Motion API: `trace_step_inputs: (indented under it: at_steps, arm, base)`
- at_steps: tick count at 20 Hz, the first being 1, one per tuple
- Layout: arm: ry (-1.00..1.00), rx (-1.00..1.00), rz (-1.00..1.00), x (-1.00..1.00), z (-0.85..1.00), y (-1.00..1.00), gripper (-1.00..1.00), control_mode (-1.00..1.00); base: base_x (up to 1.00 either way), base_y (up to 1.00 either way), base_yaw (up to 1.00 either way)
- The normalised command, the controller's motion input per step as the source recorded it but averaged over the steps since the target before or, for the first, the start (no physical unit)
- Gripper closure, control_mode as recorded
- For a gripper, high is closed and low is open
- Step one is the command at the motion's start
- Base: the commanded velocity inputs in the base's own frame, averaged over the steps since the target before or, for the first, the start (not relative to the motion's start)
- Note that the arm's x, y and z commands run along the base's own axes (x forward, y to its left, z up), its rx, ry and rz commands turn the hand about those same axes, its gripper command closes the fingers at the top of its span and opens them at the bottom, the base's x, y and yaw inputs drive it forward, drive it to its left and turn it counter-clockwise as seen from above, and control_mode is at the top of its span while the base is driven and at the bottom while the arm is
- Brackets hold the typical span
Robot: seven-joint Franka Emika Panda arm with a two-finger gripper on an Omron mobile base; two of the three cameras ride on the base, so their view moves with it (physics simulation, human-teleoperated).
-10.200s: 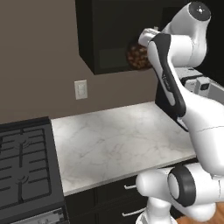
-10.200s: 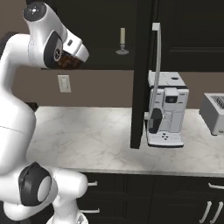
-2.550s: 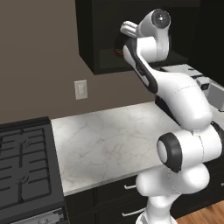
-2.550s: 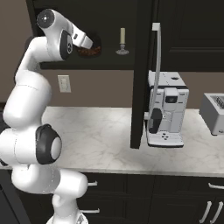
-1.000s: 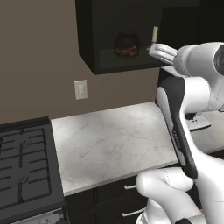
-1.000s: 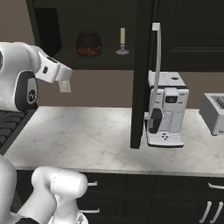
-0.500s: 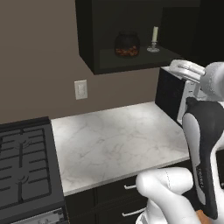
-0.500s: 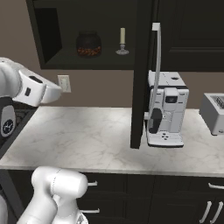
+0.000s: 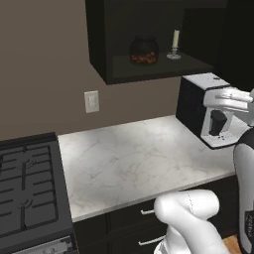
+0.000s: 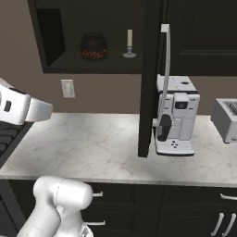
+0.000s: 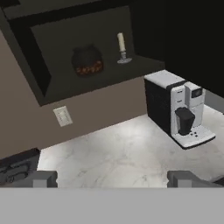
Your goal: Pick the jar and candle from the dining table and place them in the open cabinet. Close the cabinet after placing the objects.
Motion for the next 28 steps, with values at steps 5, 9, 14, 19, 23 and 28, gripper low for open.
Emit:
trace_step_inputs:
  at_steps: [5,9,14,19,23,28]
  arm:
    - [0.26,-0.16,0.01,-0.37,-0.06,0.0,-1.0,-1.0]
    - [0.15,-0.07,0.0,-0.08,-0.24,0.0,-1.0,-1.0]
    - [0.02,-0.04,0.0,0.0,-0.75,0.01,-1.0,-1.0]
    - [0.0,0.0,0.0,0.0,-0.08,0.0,-1.0,-1.0]
    - [0.0,0.0,0.0,0.0,0.0,0.0,-1.0,-1.0]
    - [0.0,0.0,0.0,0.0,0.0,0.0,-1.0,-1.0]
  base:
    - [0.0,0.0,0.0]
    - [0.0,0.0,0.0]
    - [0.0,0.0,0.0]
    - [0.0,0.0,0.0]
    - [0.0,0.0,0.0]
    - [0.0,0.0,0.0]
